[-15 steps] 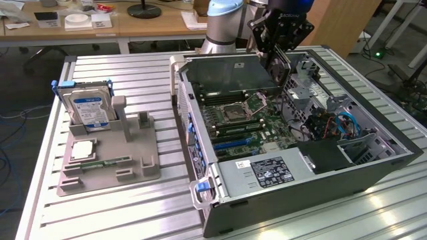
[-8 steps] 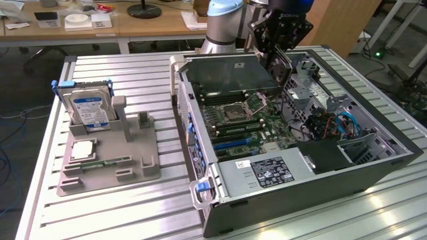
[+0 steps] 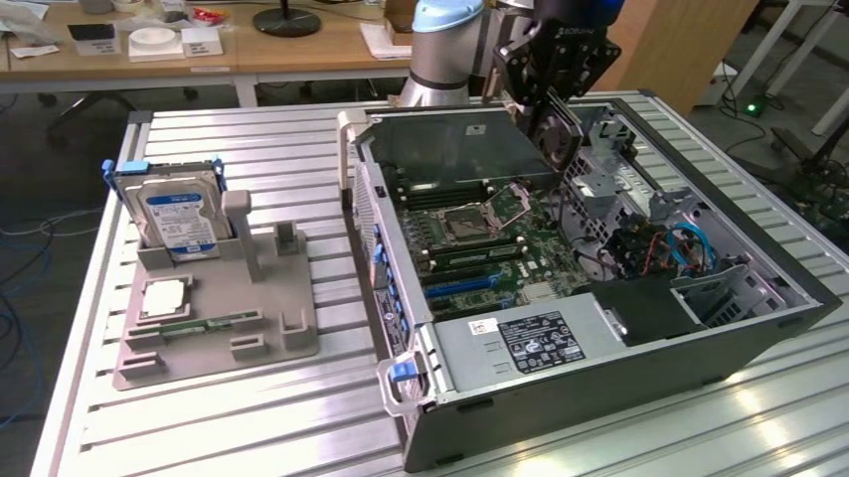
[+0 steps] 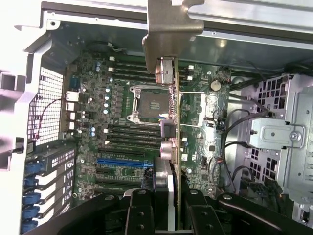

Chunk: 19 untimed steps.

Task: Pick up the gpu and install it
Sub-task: 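Insert the gpu into the slot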

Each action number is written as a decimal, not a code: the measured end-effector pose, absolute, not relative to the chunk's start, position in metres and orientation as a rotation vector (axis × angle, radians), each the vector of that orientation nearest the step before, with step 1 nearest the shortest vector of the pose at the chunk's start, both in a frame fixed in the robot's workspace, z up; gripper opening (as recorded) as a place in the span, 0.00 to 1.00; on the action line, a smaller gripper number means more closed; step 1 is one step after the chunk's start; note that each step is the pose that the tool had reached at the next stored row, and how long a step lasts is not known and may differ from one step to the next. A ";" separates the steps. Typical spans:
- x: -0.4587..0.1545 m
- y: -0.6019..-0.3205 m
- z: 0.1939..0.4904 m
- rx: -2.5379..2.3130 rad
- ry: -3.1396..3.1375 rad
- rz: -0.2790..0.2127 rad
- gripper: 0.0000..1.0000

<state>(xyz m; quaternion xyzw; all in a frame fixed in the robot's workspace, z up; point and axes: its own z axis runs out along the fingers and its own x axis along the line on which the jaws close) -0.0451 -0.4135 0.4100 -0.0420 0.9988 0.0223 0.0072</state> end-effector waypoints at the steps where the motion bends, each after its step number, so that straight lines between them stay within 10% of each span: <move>1: -0.045 -0.414 0.410 -0.139 3.123 0.070 0.28; 19: -0.045 -0.414 0.410 -0.327 3.111 0.081 0.28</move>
